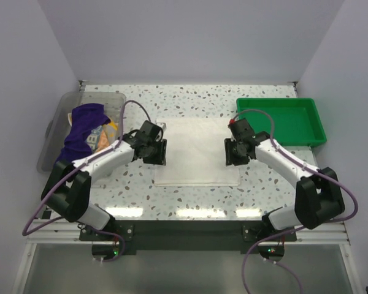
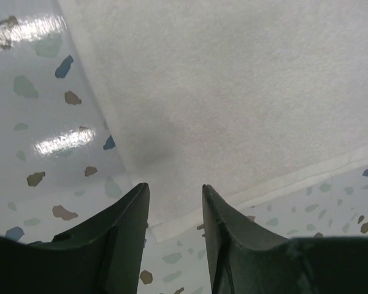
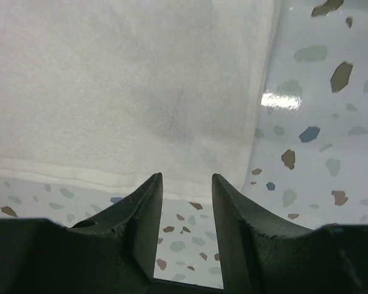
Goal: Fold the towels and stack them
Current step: Fold the towel
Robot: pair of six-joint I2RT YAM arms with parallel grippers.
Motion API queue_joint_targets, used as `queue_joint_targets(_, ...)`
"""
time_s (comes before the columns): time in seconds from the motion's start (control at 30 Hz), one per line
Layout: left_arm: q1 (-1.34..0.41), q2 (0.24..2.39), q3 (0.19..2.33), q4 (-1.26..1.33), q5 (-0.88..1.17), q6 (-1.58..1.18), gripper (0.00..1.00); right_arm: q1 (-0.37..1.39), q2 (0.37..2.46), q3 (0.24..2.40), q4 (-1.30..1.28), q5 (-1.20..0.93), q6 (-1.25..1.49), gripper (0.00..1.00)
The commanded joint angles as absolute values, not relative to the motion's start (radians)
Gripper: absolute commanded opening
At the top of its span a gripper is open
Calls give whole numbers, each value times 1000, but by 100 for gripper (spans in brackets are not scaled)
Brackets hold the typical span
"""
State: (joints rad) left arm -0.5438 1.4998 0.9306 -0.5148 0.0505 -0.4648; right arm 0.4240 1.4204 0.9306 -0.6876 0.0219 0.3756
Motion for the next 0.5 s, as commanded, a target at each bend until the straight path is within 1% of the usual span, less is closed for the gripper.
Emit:
queue_joint_targets(0.0, -545, 1514, 1011, -463, 6, -491, 45, 414, 1466, 999, -660, 90, 351, 41)
queue_joint_targets(0.07, -543, 1546, 1026, -430, 3, -492, 45, 404, 1518, 1019, -612, 95, 356, 38)
queue_joint_targets(0.17, -535, 1638, 1060, -402, -31, -494, 42, 387, 1572, 1045, -539, 94, 359, 38)
queue_joint_targets(0.27, -525, 1684, 1080, -416, -26, -491, 39, 383, 1661, 1089, -520, 89, 351, 38)
queue_joint_targets(0.47, -509, 1700, 979, -452, -23, -480, 35, 380, 1727, 1046, -502, 84, 354, 38)
